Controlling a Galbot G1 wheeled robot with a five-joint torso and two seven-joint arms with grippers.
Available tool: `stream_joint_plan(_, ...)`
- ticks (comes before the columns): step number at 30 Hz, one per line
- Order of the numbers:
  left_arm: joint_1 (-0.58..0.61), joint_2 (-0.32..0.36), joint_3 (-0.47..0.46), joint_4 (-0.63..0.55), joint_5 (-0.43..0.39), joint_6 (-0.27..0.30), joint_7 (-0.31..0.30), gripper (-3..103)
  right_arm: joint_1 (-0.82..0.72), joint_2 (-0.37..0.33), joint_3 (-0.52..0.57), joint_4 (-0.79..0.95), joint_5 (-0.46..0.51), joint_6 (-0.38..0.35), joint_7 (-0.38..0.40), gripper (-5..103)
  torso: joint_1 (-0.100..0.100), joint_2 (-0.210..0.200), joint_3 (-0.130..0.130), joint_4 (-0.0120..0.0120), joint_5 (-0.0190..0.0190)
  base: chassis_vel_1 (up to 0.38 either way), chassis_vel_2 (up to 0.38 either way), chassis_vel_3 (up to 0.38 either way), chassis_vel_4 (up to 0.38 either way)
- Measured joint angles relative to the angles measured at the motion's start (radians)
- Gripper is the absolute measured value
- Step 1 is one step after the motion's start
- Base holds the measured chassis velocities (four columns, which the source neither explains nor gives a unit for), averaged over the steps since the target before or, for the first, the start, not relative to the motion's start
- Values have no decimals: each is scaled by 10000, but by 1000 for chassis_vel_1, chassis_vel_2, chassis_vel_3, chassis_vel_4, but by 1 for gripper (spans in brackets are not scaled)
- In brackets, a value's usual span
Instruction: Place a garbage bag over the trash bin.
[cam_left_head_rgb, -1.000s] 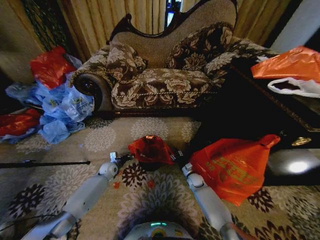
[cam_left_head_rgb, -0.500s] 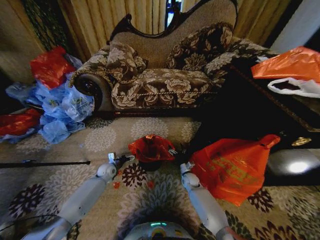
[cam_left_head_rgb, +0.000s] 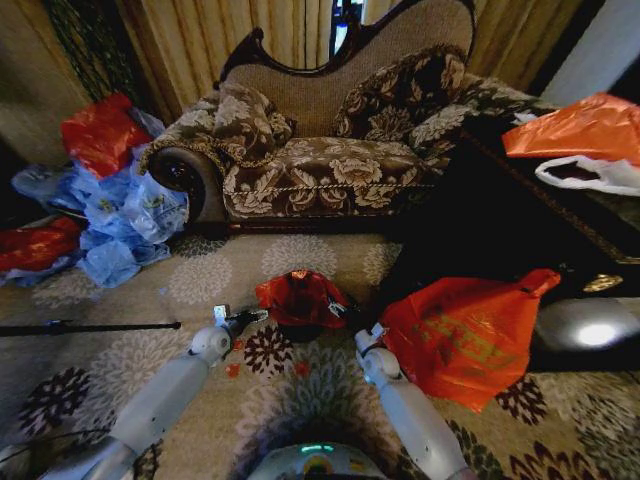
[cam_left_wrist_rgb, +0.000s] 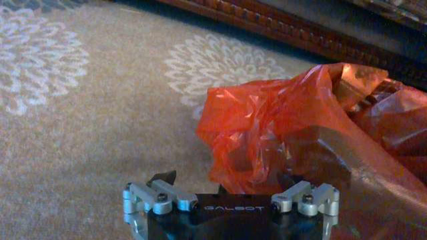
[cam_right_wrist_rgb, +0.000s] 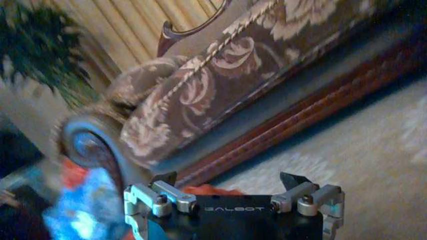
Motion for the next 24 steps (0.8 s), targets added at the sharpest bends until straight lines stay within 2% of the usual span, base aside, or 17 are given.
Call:
stream_joint_plan(2, 34, 52, -35, -113, -56, 12, -57, 100, -177, -31, 24, 326, 560, -251, -363, 100, -1, 0, 0, -2, 1, 0, 0, 0, 0)
stream_joint_plan(6, 135, 221, -170, -517, -205, 37, -222, 100, -424, 46, 117, 968, 558, -297, -357, 100, 0, 0, 0, 1, 1, 0, 0, 0, 0)
stream_joint_plan(10, 204, 523, -391, -1287, -229, 51, -489, 102, -690, -80, 222, 2125, -17, -392, 143, 100, 0, 0, 0, 1, 0, 0, 0, 0, 0)
stream_joint_plan(12, 131, 838, -529, -1958, -157, 63, -655, 97, -963, -94, 362, 3025, -734, -458, 424, 100, -1, 0, -1, 1, 1, 0, 0, 0, 0)
stream_joint_plan(14, 47, 959, -530, -2179, -161, 77, -688, 97, -1072, -106, 387, 3308, -914, -473, 524, 100, -1, 0, -1, 3, 1, 0, 0, 0, 0)
stream_joint_plan(15, -215, 1196, -440, -2621, -222, 142, -728, 92, -1328, -141, 442, 3844, -1257, -489, 657, 100, 0, 0, -1, 4, 2, 0, 0, 0, 0)
stream_joint_plan(17, -409, 1319, -307, -2879, -338, 209, -731, 92, -1512, -163, 481, 4154, -1487, -490, 709, 100, -1, 0, -1, 2, 3, 0, 0, 0, 0)
stream_joint_plan(18, -549, 1411, -197, -3091, -444, 306, -766, 88, -1675, -177, 507, 4398, -1669, -488, 731, 100, -1, 0, -1, -1, 2, 0, 0, 0, 0)
stream_joint_plan(20, -876, 1710, 96, -3615, -619, 857, -982, 76, -2146, -216, 453, 4988, -2031, -494, 805, 100, -1, 0, -2, -4, 4, 0, 0, 0, 0)
stream_joint_plan(21, -876, 1710, 96, -3615, -619, 857, -982, 76, -2146, -216, 453, 4988, -2031, -494, 805, 100, -1, 0, -2, -4, 4, 0, 0, 0, 0)
stream_joint_plan(24, -1177, 1983, 530, -3800, -673, 1336, -1151, 60, -2603, -312, 252, 5333, -2204, -539, 842, 100, -1, 0, -1, -1, -3, 0, 0, 0, 0)
